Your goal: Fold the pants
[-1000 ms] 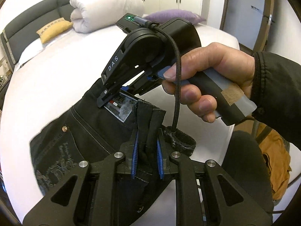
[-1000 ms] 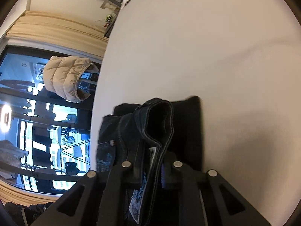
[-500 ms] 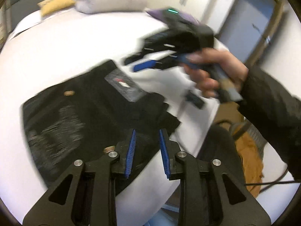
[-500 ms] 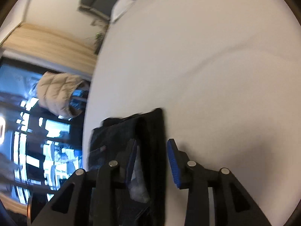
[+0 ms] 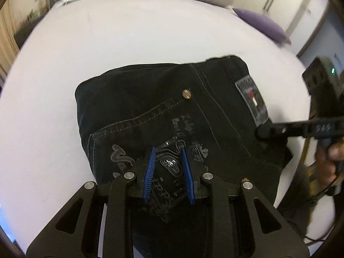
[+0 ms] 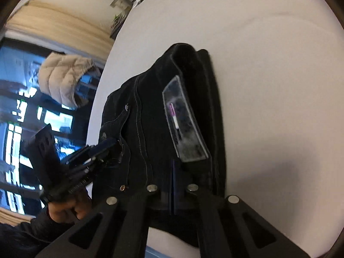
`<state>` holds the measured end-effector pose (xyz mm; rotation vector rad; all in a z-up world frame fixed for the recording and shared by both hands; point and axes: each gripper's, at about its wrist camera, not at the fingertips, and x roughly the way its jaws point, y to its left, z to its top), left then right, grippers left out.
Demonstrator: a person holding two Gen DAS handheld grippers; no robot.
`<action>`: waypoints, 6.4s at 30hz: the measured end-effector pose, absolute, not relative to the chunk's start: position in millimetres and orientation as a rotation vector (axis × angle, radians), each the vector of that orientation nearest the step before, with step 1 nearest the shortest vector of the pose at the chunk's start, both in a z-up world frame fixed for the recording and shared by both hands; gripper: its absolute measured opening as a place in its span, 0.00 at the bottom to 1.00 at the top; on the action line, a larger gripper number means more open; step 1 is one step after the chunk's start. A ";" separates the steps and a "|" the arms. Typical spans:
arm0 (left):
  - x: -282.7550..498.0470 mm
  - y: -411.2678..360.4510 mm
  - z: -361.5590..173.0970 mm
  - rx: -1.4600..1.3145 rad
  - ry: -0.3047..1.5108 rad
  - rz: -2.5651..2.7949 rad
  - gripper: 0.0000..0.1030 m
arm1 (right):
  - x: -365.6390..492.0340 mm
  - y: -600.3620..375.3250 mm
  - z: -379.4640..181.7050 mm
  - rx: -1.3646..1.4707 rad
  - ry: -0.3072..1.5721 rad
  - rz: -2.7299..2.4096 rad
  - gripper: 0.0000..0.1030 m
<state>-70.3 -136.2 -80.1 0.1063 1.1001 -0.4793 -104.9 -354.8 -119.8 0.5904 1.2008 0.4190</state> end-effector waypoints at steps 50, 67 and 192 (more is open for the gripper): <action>-39.2 -55.7 -106.7 -0.468 1.313 -0.561 0.57 | -54.9 -367.6 -139.9 0.695 1.237 0.393 0.51; -12.2 -23.8 -50.4 -0.455 1.189 -0.606 0.16 | -34.3 -309.1 -52.9 0.514 1.102 0.388 0.19; -165.8 56.3 54.4 -0.013 0.877 0.090 1.00 | -199.2 -139.6 51.8 0.085 0.763 -0.041 1.00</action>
